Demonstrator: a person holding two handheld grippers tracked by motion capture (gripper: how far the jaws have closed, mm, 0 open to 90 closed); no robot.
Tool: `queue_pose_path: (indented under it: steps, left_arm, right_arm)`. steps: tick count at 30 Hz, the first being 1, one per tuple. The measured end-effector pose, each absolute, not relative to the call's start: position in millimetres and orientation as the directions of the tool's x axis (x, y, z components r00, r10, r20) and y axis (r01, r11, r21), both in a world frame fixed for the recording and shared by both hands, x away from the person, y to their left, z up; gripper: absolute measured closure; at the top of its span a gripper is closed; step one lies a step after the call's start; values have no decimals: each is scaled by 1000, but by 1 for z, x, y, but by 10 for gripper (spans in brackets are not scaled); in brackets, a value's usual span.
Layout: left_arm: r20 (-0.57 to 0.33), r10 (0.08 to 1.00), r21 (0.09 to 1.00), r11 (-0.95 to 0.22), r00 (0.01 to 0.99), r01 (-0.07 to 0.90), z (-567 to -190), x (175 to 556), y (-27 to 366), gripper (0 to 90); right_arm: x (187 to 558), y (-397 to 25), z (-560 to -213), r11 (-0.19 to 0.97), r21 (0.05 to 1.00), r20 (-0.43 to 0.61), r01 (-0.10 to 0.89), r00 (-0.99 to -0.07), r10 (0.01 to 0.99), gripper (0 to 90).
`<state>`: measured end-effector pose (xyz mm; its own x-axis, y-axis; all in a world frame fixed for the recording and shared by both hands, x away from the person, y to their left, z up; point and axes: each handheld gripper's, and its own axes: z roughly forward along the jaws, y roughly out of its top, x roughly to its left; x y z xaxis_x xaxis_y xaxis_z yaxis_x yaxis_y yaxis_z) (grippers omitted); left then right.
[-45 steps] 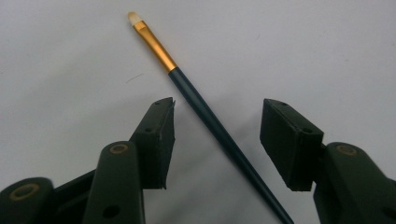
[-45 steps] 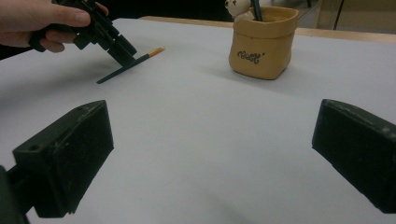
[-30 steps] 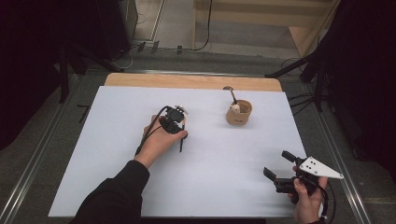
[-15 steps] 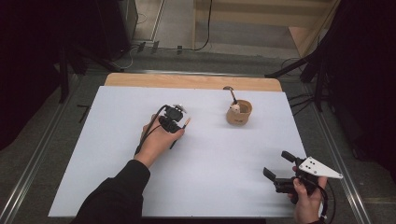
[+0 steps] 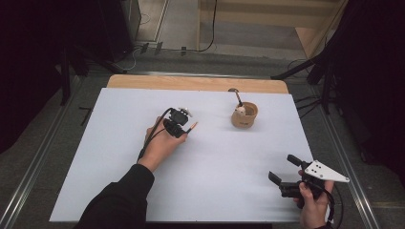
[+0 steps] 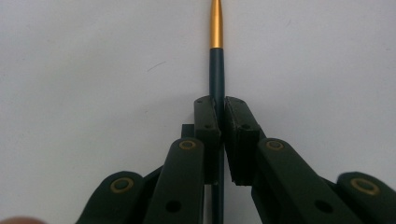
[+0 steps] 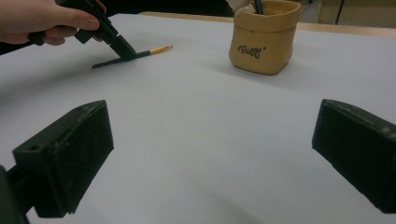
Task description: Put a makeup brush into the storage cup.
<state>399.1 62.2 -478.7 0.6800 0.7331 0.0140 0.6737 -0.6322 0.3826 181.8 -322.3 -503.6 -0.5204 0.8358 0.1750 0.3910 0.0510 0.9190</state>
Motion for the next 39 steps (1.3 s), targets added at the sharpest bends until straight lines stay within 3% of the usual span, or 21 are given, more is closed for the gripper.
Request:
queue_pose_path:
  steps: [12,39]
  left_arm:
    - [-30,734,441,-599,678,668,-468,392,78,851]
    - [-116,716,646,-472,688,600,-438,337,123,851]
  right_arm:
    - [182,-322,-504,53,919,172,390,-518,838,0]
    - [183,-310,-500,88,920,142,382,-535,833,0]
